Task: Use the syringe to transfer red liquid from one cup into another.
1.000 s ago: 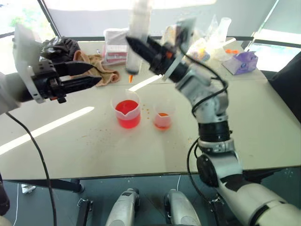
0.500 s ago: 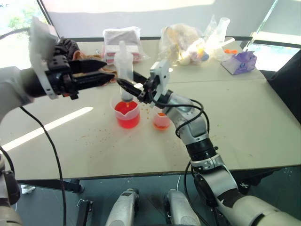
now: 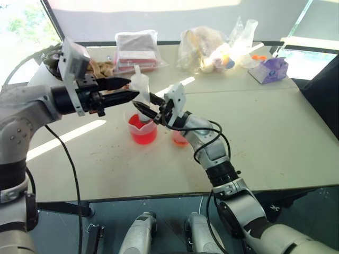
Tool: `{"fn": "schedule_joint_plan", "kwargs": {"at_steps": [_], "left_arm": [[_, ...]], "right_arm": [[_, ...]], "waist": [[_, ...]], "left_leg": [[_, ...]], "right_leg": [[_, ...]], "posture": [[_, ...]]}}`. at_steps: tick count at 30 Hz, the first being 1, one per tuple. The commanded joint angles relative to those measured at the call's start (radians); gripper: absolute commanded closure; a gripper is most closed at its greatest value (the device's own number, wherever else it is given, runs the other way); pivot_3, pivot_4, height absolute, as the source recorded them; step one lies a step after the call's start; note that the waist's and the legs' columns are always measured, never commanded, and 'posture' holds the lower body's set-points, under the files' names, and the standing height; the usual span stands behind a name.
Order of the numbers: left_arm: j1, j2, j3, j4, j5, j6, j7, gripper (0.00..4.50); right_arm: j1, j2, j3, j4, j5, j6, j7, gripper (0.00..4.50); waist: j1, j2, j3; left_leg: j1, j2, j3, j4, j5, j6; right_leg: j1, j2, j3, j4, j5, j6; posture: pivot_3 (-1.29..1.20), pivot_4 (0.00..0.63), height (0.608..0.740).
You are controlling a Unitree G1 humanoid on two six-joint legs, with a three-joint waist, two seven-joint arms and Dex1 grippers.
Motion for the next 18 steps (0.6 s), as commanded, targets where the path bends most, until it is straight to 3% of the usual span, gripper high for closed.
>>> {"fn": "schedule_joint_plan", "kwargs": {"at_steps": [1,7,18], "left_arm": [[-0.029,-0.025,0.004,-0.019,0.012,-0.028,-0.002,2.0],[-0.055,-0.061,0.003,-0.016,0.023,-0.024,-0.001,2.0],[-0.09,-0.04,0.033,-0.025,0.017,-0.012,-0.027,2.0]], "right_arm": [[-0.005,0.021,0.025,-0.036,-0.011,-0.022,0.012,3.1],[0.007,0.021,0.032,-0.045,-0.024,-0.021,0.021,3.1],[0.006,0.024,0.04,-0.045,-0.036,-0.014,0.025,3.1]], "waist": [[0.001,0.0,0.0],[0.001,0.0,0.0],[0.001,0.0,0.0]], "left_leg": [[0.0,0.0,0.0,0.0,0.0,0.0],[0.0,0.0,0.0,0.0,0.0,0.0],[0.0,0.001,0.0,0.0,0.0,0.0]], "right_leg": [[0.0,0.0,0.0,0.0,0.0,0.0],[0.0,0.0,0.0,0.0,0.0,0.0],[0.0,0.001,0.0,0.0,0.0,0.0]], "posture": [[0.0,0.15,0.736],[0.0,0.15,0.736],[0.0,0.15,0.736]]}}
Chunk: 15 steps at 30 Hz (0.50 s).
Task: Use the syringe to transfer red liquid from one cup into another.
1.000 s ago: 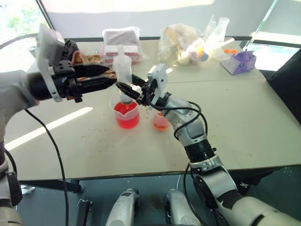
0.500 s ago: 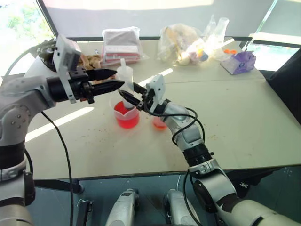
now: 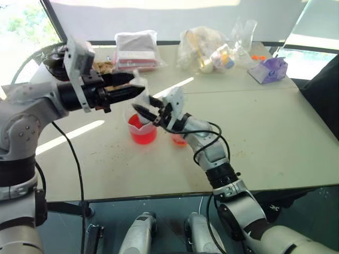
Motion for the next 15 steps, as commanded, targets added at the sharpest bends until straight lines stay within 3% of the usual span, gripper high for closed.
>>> {"fn": "schedule_joint_plan", "kwargs": {"at_steps": [1,15], "left_arm": [[-0.032,0.019,0.037,-0.031,-0.015,-0.014,-0.014,2.0],[-0.005,-0.072,-0.042,0.017,0.088,-0.064,0.004,2.0]], "right_arm": [[-0.009,0.005,0.018,-0.031,-0.004,-0.003,0.016,3.1],[-0.001,-0.003,0.026,-0.036,-0.016,-0.001,0.023,3.1]], "waist": [[0.001,0.0,0.0],[0.001,0.0,0.0]], "left_leg": [[0.0,0.0,0.0,0.0,0.0,0.0],[0.0,0.0,0.0,0.0,0.0,0.0]], "right_leg": [[0.0,0.0,0.0,0.0,0.0,0.0],[0.0,0.0,0.0,0.0,0.0,0.0]], "posture": [[0.0,0.15,0.736],[0.0,0.15,0.736]]}}
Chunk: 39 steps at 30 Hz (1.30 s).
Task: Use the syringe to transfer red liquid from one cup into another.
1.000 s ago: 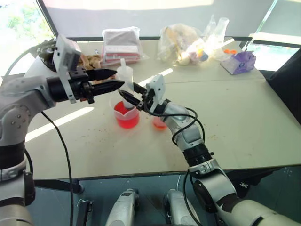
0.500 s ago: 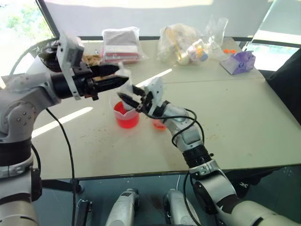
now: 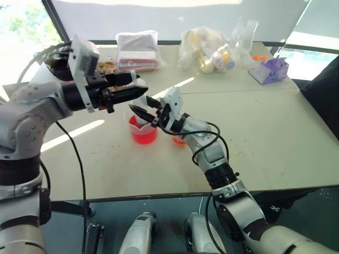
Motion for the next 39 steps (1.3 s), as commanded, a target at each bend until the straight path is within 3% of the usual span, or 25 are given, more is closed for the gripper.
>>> {"fn": "schedule_joint_plan", "kwargs": {"at_steps": [1,2,4,11,39], "left_arm": [[-0.008,-0.018,-0.01,0.005,0.029,-0.04,0.001,2.0],[-0.01,-0.024,-0.015,0.013,0.038,-0.045,-0.002,2.54],[-0.021,-0.037,-0.023,0.036,0.059,-0.061,-0.003,3.08],[-0.062,-0.058,-0.026,0.087,0.108,-0.091,-0.004,4.37],[-0.226,-0.078,0.03,0.156,0.1,-0.082,0.034,4.37]], "right_arm": [[-0.009,0.01,0.027,-0.037,-0.007,-0.009,0.016,3.1],[-0.009,0.009,0.028,-0.038,-0.008,-0.008,0.016,3.1],[-0.008,0.009,0.029,-0.038,-0.011,-0.007,0.017,3.1],[0.005,0.014,0.036,-0.041,-0.012,0.005,0.018,3.1],[0.049,0.033,0.065,-0.047,-0.017,0.033,0.021,3.1]], "waist": [[0.0,0.0,0.0],[0.0,0.0,0.0],[-0.001,0.0,0.0],[0.0,0.0,0.0],[-0.001,0.0,0.0]], "left_leg": [[0.0,0.0,0.0,0.0,0.0,0.0],[0.0,0.0,0.0,0.0,0.0,0.0],[0.0,0.0,0.0,0.0,0.0,0.0],[0.0,0.0,0.0,0.0,0.0,0.0],[0.0,0.0,0.0,0.0,0.0,-0.001]], "right_leg": [[0.0,0.0,0.0,0.0,0.0,0.0],[0.0,0.0,0.0,0.0,0.0,0.0],[0.0,0.0,0.0,0.0,0.0,0.0],[0.0,0.0,0.0,0.0,0.0,0.0],[0.0,0.0,0.0,0.001,0.0,0.0]], "posture": [[0.0,0.15,0.736],[0.0,0.15,0.736],[0.0,0.15,0.736],[0.0,0.15,0.736],[0.0,0.15,0.736]]}}
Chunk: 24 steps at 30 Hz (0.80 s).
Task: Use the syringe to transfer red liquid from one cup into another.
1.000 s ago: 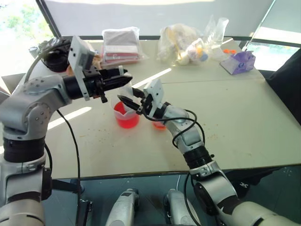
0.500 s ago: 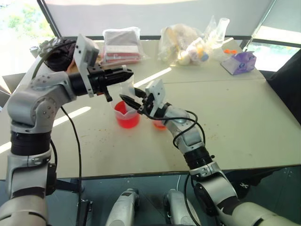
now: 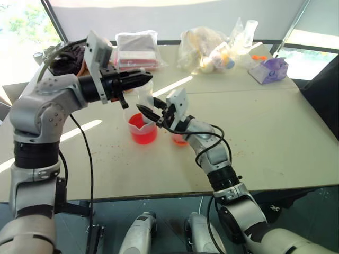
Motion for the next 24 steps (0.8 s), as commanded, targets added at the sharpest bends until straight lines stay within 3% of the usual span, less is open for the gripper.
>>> {"fn": "schedule_joint_plan", "kwargs": {"at_steps": [1,16,19,24], "left_arm": [[-0.102,0.008,0.081,-0.005,0.006,-0.045,0.056,4.37],[-0.104,0.018,0.082,-0.01,-0.001,-0.033,0.048,4.37],[-0.084,0.02,0.079,-0.019,-0.004,-0.026,0.047,3.34],[-0.006,0.05,0.1,-0.08,-0.001,-0.031,0.048,2.55]], "right_arm": [[0.022,0.035,0.095,-0.027,-0.01,0.011,0.054,3.1],[0.019,0.041,0.098,-0.022,-0.013,0.006,0.063,3.1],[0.013,0.042,0.096,-0.021,-0.013,0.004,0.062,3.1],[-0.011,0.045,0.076,-0.044,-0.009,0.005,0.042,3.1]], "waist": [[0.0,0.0,0.0],[0.0,0.0,0.0],[-0.001,0.0,0.0],[-0.001,0.0,0.0]], "left_leg": [[0.0,0.0,0.0,0.0,0.0,0.0],[0.0,0.0,0.0,0.0,0.0,0.0],[0.0,0.0,0.0,0.0,0.0,0.0],[0.0,0.0,0.0,0.0,0.0,0.0]], "right_leg": [[0.0,0.0,0.0,0.0,0.0,0.0],[0.0,0.0,0.0,0.0,0.0,0.0],[0.0,0.0,0.0,0.0,0.0,0.0],[0.0,0.0,0.0,0.0,0.0,0.0]], "posture": [[0.0,0.15,0.736],[0.0,0.15,0.736],[0.0,0.15,0.736],[0.0,0.15,0.736]]}}
